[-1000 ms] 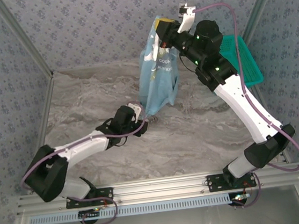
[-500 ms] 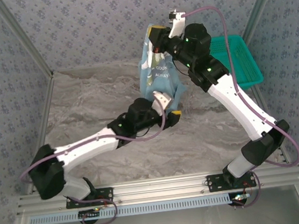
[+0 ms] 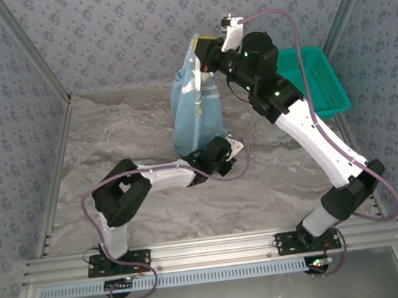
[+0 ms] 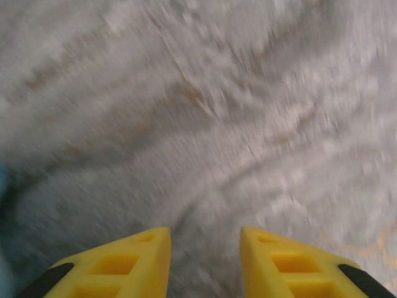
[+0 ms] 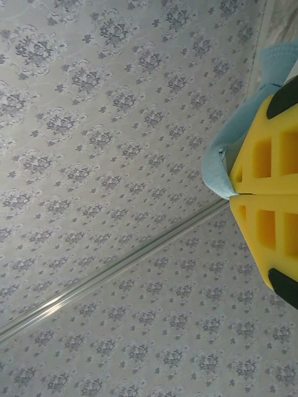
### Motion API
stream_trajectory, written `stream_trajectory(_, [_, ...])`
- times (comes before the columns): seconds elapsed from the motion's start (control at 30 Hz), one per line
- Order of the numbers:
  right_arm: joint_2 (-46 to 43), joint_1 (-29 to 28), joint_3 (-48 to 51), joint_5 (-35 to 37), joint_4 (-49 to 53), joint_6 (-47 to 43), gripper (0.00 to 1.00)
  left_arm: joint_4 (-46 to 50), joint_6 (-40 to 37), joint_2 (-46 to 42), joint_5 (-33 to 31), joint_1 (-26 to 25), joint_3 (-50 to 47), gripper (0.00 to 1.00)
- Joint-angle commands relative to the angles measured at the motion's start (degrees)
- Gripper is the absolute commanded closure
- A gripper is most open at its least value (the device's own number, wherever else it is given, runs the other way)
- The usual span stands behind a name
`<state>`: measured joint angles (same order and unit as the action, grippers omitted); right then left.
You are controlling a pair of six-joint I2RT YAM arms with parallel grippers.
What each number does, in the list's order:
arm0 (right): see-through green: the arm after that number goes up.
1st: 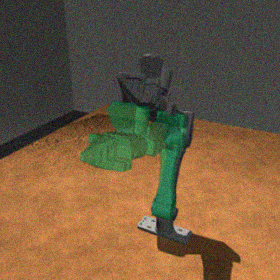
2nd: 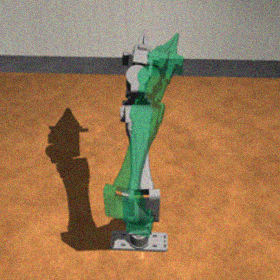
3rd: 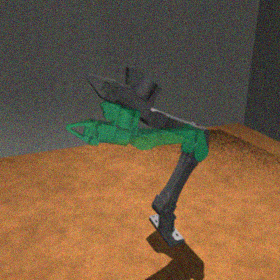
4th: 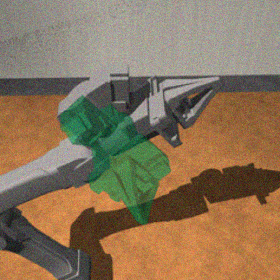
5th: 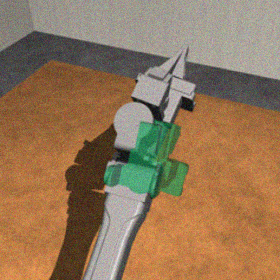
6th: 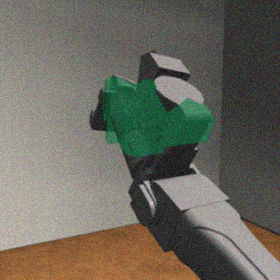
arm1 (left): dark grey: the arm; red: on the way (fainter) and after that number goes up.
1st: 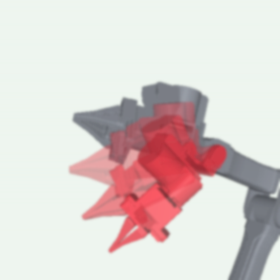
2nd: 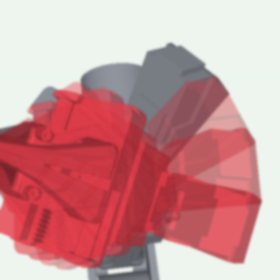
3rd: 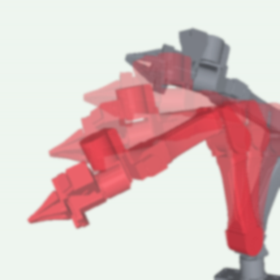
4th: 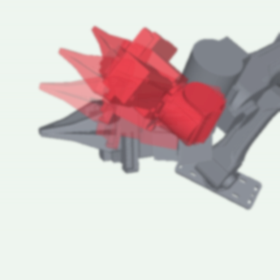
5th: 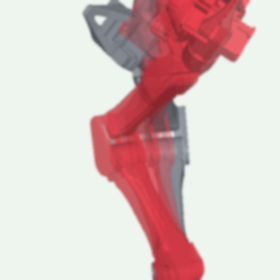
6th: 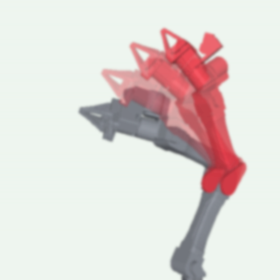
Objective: Fold the inside-out t-shirt
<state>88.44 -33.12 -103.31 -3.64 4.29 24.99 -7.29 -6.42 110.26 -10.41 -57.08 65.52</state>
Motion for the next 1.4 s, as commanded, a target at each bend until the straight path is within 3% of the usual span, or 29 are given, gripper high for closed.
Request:
stream_trajectory(0.0, [0.3, 1.4, -3.6, -0.7, -2.3, -0.3, 1.0, 3.7, 0.2, -4.4, 11.6, -1.3, -3.2, 0.67])
stream_trajectory(0.1, [0.6, 2.5, -4.1, -2.1, 0.1, -1.7, 1.0, 5.4, 1.1, -10.4, 19.9, -2.2, -6.5, 0.64])
stream_trajectory(0.23, [-0.4, 3.9, -3.3, -4.4, 6.3, -5.6, 1.0, 5.7, 4.8, -21.9, 25.9, -1.6, -11.7, 0.56])
stream_trajectory(0.4, [-1.7, 7.7, -3.2, -16.1, 17.4, -11.4, 1.0, 3.8, 12.6, -37.6, 33.0, 4.1, -16.7, 0.44])
stream_trajectory(0.6, [-3.3, 15.1, -1.1, -41.8, 20.8, -14.4, 1.0, 7.9, 20.0, -46.5, 23.3, 15.1, -15.7, 0.37])
stream_trajectory(0.67, [-2.8, 15.5, -2.9, -45.4, 23.1, -16.5, 1.0, 9.2, 25.1, -47.1, 20.5, 20.1, -14.9, 0.37])
stream_trajectory(0.8, [-2.1, 14.5, -7.0, -52.9, 25.4, -19.4, 1.0, 9.1, 28.1, -48.0, 23.7, 27.7, -13.8, 0.36])
stream_trajectory(0.93, [-3.6, 14.7, -6.1, -50.0, 33.0, -25.4, 1.0, 8.1, 25.7, -46.1, 28.5, 28.1, -11.8, 0.31])
stream_trajectory(1.07, [-8.5, 14.9, 6.0, -41.6, 34.7, -26.6, 1.0, 3.2, 29.7, -40.3, 33.1, 27.8, -11.1, 0.31])
stream_trajectory(1.17, [-12.6, 15.4, 14.5, -39.5, 31.9, -25.3, 1.0, 0.6, 32.1, -35.7, 36.9, 26.9, -9.9, 0.3])
stream_trajectory(1.37, [-16.3, 15.9, 22.1, -39.5, 30.9, -24.6, 1.0, 7.9, 25.7, -27.7, 39.5, 21.3, -4.9, 0.28])
